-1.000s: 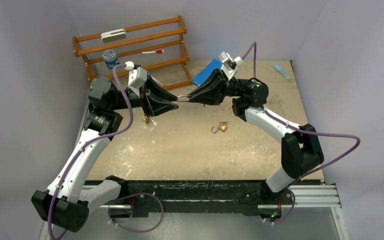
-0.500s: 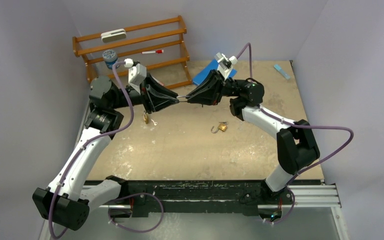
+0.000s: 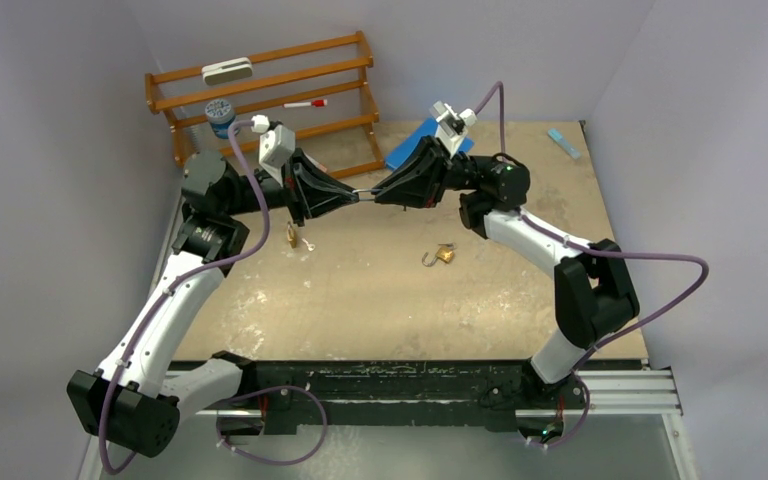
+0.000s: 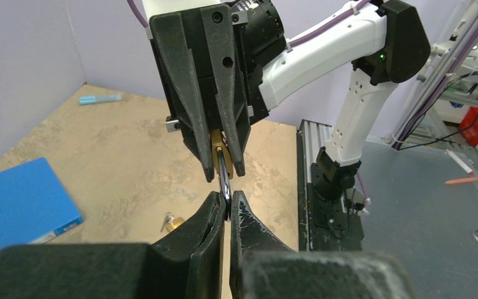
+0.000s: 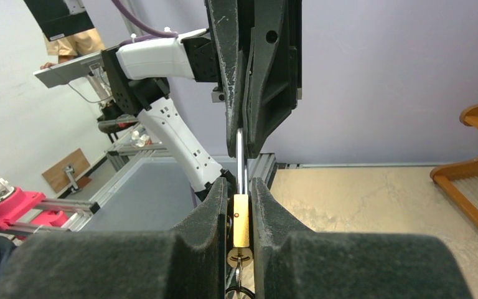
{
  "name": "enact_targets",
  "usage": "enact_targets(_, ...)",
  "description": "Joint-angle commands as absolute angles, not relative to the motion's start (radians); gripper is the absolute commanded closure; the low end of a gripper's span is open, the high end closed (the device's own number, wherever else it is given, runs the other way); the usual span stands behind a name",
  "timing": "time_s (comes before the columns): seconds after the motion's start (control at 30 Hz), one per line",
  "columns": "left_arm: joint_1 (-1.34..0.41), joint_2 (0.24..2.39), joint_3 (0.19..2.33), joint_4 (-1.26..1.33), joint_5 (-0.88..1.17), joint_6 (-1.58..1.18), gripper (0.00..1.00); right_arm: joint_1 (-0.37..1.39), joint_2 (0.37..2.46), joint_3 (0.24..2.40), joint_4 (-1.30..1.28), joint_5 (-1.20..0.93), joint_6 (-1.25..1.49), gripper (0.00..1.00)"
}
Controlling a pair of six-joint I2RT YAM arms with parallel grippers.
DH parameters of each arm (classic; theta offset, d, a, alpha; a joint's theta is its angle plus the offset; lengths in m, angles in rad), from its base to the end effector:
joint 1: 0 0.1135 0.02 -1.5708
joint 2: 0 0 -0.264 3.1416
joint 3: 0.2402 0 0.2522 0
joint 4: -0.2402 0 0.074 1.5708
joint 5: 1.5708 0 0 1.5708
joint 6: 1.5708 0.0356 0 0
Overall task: Lock with the key
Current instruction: Lock the lock.
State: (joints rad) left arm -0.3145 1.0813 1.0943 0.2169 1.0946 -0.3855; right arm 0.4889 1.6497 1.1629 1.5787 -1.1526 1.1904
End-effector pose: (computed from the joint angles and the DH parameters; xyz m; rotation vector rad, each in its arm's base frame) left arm 0.2070 -0.1006 0.4303 0.9328 1.3073 -1.2796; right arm 0.2727 0.1819 0.3936 -1.0614 0.9125 1.7144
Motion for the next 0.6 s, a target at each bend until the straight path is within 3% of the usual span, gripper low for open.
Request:
enact_targets(0.0, -0.314, 1.083, 1.101, 0.255, 1.123, -0.402, 1.00, 0.492, 1.649, 1.216, 1.660, -1.152, 1.206, 1.00)
enact_targets(0.57, -0.329, 1.099, 1.071, 0.332, 1.097, -0.482, 1.00, 0.516, 1.676, 1.254, 1.646, -1.117, 1.167, 1.00)
